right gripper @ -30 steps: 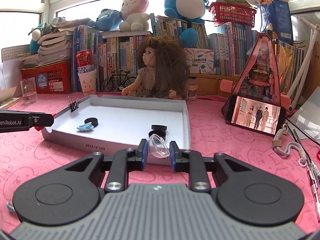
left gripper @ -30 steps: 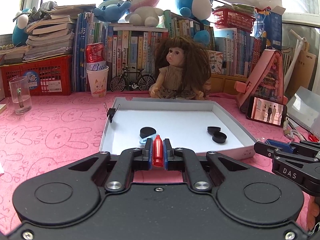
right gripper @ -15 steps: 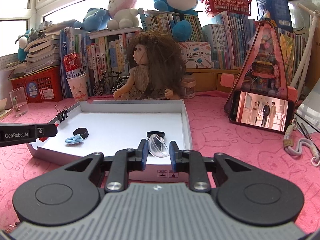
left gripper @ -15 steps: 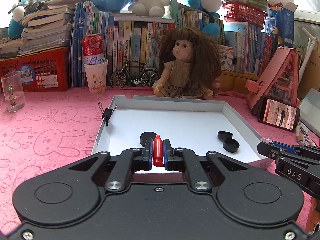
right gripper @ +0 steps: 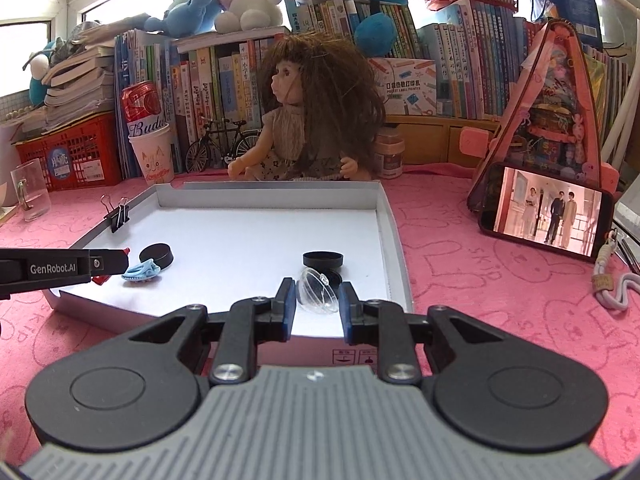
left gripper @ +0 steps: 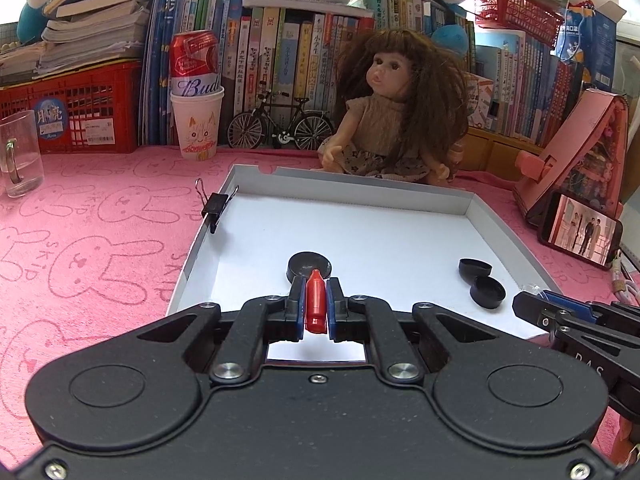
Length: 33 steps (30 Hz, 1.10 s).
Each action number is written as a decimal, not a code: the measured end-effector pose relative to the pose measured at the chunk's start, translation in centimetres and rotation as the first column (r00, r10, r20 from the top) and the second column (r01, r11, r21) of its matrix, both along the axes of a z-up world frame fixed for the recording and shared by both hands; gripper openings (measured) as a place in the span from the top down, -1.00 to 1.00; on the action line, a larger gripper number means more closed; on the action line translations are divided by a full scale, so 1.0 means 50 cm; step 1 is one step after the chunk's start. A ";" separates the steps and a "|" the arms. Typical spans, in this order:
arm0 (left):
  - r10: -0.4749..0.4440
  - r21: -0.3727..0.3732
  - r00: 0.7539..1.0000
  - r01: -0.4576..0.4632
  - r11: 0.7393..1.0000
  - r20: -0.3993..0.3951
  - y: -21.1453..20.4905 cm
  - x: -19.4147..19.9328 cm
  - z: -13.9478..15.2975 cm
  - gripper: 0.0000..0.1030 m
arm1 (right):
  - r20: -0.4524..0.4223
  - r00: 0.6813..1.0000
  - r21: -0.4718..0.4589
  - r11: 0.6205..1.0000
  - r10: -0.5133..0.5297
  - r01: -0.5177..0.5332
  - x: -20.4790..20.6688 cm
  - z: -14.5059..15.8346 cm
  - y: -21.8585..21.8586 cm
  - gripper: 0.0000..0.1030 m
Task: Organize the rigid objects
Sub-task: 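Carry the red marker and clear dome over the white tray with both grippers, then open left gripper dropping the red marker while right gripper releases the clear dome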
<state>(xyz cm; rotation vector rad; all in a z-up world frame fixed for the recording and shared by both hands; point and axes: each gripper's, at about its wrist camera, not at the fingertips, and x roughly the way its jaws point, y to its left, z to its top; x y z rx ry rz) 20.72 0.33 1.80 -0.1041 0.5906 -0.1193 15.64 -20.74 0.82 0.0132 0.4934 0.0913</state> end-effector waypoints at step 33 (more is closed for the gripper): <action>-0.005 0.028 0.997 0.007 1.000 -0.072 -0.014 0.042 -0.031 0.81 | -0.088 0.996 0.005 1.000 -0.007 0.007 0.044 -0.008 0.007 0.46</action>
